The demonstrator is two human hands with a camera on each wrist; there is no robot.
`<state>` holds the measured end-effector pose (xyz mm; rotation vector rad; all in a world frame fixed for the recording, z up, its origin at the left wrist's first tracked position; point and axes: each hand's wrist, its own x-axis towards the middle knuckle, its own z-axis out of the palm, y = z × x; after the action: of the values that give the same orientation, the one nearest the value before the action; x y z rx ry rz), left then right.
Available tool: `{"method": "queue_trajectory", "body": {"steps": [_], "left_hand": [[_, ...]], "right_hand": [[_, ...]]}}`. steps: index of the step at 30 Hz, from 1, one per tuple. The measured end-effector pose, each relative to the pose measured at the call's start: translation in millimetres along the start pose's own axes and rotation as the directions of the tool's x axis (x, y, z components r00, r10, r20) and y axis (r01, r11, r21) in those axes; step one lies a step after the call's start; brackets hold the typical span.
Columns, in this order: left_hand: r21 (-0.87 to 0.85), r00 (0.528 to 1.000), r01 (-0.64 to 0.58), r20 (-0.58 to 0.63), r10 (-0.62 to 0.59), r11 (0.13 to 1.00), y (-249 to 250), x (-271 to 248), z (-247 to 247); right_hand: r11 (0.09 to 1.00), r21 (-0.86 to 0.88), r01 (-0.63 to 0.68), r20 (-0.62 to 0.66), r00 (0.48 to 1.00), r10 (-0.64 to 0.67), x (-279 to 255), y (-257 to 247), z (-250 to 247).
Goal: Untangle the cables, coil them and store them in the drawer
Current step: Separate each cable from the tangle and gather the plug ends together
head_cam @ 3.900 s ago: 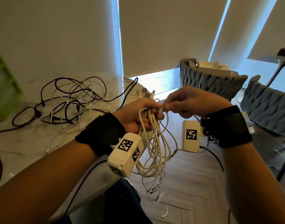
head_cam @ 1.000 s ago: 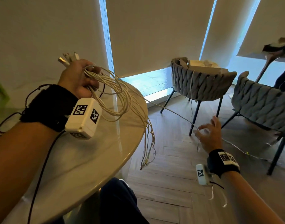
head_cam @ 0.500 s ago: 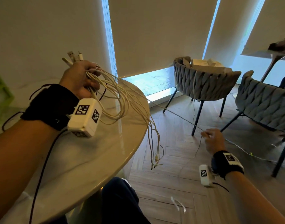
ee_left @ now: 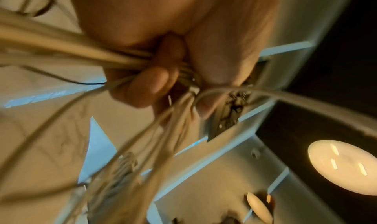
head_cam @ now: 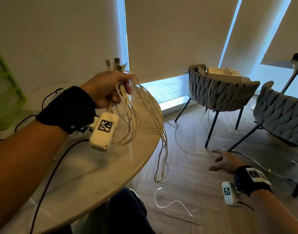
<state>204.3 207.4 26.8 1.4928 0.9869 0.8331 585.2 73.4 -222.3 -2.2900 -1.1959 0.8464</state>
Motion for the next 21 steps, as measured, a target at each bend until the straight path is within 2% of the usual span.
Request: {"method": "queue_trajectory", "body": {"steps": [3, 4, 6, 8, 10, 12, 14, 17, 19, 21], "left_hand": [[0.321, 0.998, -0.058, 0.052, 0.044, 0.945, -4, -3, 16], [0.386, 0.996, -0.089, 0.038, 0.080, 0.918, -4, -3, 21], [0.413, 0.985, -0.156, 0.000, 0.171, 0.897, -3, -2, 27], [0.333, 0.968, -0.221, -0.042, 0.248, 0.917, 0, -1, 35], [0.144, 0.962, -0.252, -0.072, 0.264, 0.957, 2, 0, 44], [-0.069, 0.968, -0.252, -0.036, 0.250, 0.965, 0, -2, 56], [-0.213, 0.967, -0.245, 0.022, 0.255, 0.946, -2, -6, 69], [-0.348, 0.960, -0.212, 0.101, 0.261, 0.913, 3, -15, 80], [-0.428, 0.950, -0.167, 0.171, 0.262, 0.888, 8, -17, 73], [-0.477, 0.937, -0.106, 0.246, 0.248, 0.873, 9, -18, 60]], "right_hand": [[0.992, -0.090, 0.087, 0.138, 0.988, -0.074, -19, -43, -17], [0.983, -0.100, 0.151, 0.138, 0.981, -0.136, -25, -61, -22], [0.951, -0.075, 0.300, 0.054, 0.953, -0.297, -41, -98, -30], [0.890, -0.007, 0.455, -0.083, 0.887, -0.454, -59, -132, -33], [0.795, 0.084, 0.601, -0.227, 0.788, -0.573, -83, -167, -33], [0.686, 0.212, 0.696, -0.282, 0.716, -0.639, -106, -201, -27], [0.644, 0.317, 0.696, -0.131, 0.705, -0.697, -122, -230, -13], [0.679, 0.323, 0.659, 0.206, 0.652, -0.730, -122, -247, 21], [0.747, 0.303, 0.592, 0.338, 0.666, -0.665, -115, -245, 30], [0.838, 0.144, 0.526, 0.399, 0.745, -0.535, -96, -237, 23]]}}
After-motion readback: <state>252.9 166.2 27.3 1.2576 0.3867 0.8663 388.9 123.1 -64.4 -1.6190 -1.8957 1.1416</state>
